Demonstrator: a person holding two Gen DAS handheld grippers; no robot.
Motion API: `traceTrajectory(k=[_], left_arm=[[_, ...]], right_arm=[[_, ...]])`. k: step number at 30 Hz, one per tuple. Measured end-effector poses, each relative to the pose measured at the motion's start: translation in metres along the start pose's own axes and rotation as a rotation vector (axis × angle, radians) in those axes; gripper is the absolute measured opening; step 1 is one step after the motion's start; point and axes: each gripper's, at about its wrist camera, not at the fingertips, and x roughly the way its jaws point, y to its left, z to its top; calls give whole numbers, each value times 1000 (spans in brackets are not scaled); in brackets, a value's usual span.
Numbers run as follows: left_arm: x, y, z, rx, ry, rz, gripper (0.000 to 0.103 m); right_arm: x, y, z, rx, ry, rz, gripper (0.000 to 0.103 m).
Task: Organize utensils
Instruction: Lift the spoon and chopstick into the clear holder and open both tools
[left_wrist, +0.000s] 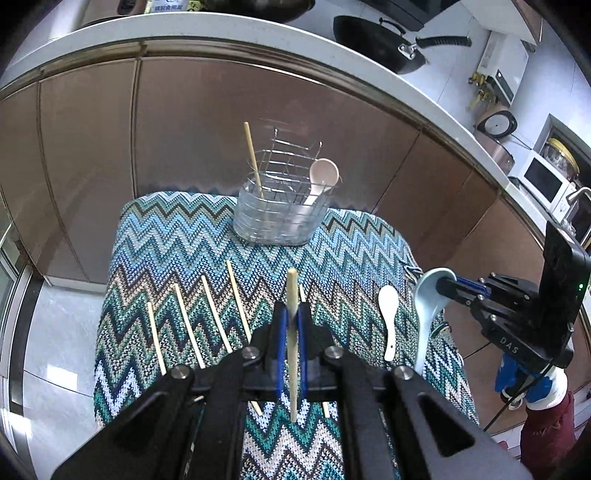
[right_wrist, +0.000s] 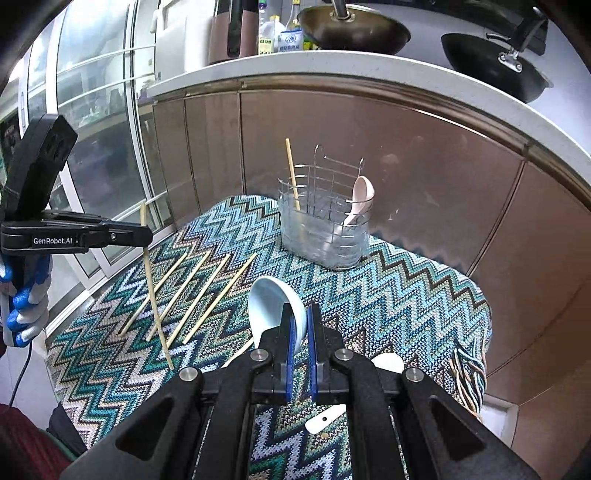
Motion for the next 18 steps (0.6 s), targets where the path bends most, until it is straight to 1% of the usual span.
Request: traceTrajectory(k=[5,9,13,18], left_arm=[[-17,4,6,-24,-42,-11,5],[-29,4,23,-42,-99,-25,5],[-39,0,56,-46,-186,-28,5],[-45,-7,109,-40,-324,-23,5]], right_arm=[[-14,4,7,-7,-41,-34,6],[-21,5,25,-9,-95,-78,6],[-25,4,55,-10,-182,-134,6],[-24,0,102,3,-329,-204,6]])
